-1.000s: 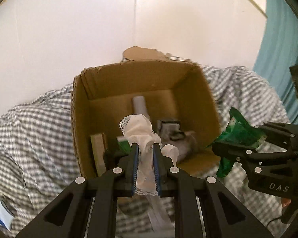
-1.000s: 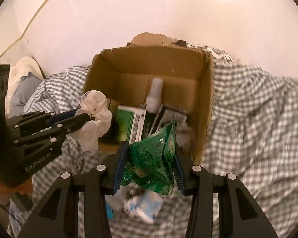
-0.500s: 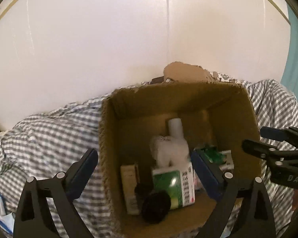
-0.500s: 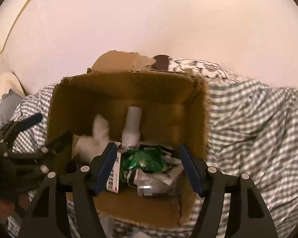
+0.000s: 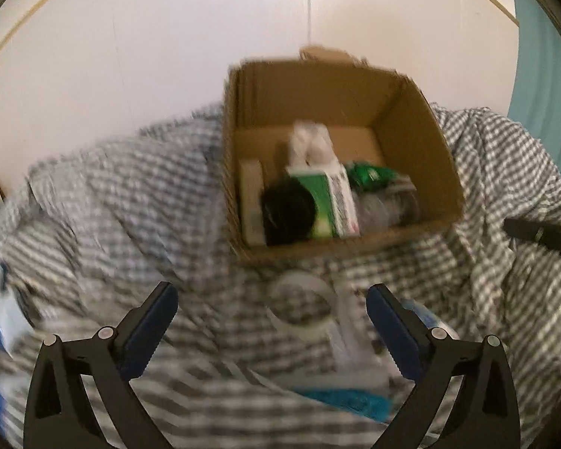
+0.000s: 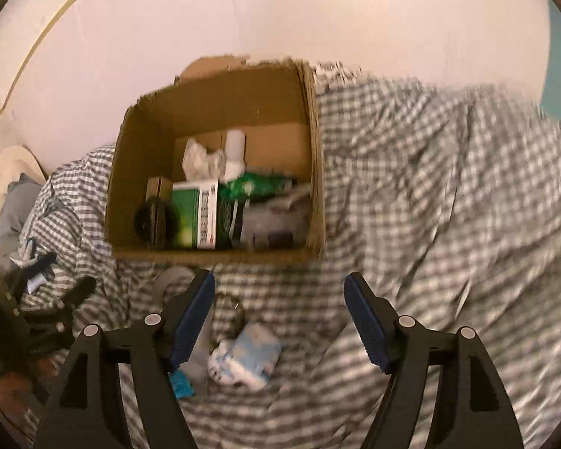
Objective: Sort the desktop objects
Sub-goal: 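Grasp the white tape roll with the left tool while the right tool grasps the tissue pack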
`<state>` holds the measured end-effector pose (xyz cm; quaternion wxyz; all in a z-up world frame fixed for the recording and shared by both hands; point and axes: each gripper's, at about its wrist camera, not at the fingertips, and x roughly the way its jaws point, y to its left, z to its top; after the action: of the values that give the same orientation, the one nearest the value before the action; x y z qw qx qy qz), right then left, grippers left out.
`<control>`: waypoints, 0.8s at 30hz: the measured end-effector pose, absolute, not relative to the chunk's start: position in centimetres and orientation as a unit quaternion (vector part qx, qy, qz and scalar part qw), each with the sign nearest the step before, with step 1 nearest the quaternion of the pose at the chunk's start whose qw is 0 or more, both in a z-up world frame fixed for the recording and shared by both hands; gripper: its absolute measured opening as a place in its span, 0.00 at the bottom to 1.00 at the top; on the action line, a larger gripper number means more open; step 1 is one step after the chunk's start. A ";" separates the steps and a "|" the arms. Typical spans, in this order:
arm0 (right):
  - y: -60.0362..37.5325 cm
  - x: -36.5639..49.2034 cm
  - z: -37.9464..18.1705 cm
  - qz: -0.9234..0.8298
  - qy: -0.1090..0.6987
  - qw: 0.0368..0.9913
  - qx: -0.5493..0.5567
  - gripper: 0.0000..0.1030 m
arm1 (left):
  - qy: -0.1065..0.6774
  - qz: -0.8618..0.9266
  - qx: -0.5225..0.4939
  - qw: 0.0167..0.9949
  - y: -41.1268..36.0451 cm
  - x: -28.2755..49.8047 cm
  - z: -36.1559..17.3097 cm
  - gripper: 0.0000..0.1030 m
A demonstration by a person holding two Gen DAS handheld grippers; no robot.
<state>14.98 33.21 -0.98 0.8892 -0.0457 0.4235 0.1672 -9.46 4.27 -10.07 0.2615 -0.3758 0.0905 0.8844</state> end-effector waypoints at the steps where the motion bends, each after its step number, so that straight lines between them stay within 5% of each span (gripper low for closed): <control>1: 33.3 14.8 -2.1 0.173 0.434 0.883 -0.039 0.70 | 0.080 0.880 -0.387 0.264 4.6 -9.3 -10.8 1.00; 12: 35.0 14.6 -10.5 0.181 0.490 0.849 -0.081 0.69 | 0.050 0.848 -0.476 0.228 4.9 -10.4 -18.8 1.00; 24: 34.4 15.5 -10.6 0.162 0.470 0.863 -0.089 0.69 | 0.045 0.825 -0.518 0.223 6.7 -13.4 -21.2 1.00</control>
<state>15.46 34.43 -10.63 0.8629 -0.0891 0.4703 0.1620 -13.42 6.71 -21.18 0.2229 -0.5175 0.0455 0.8249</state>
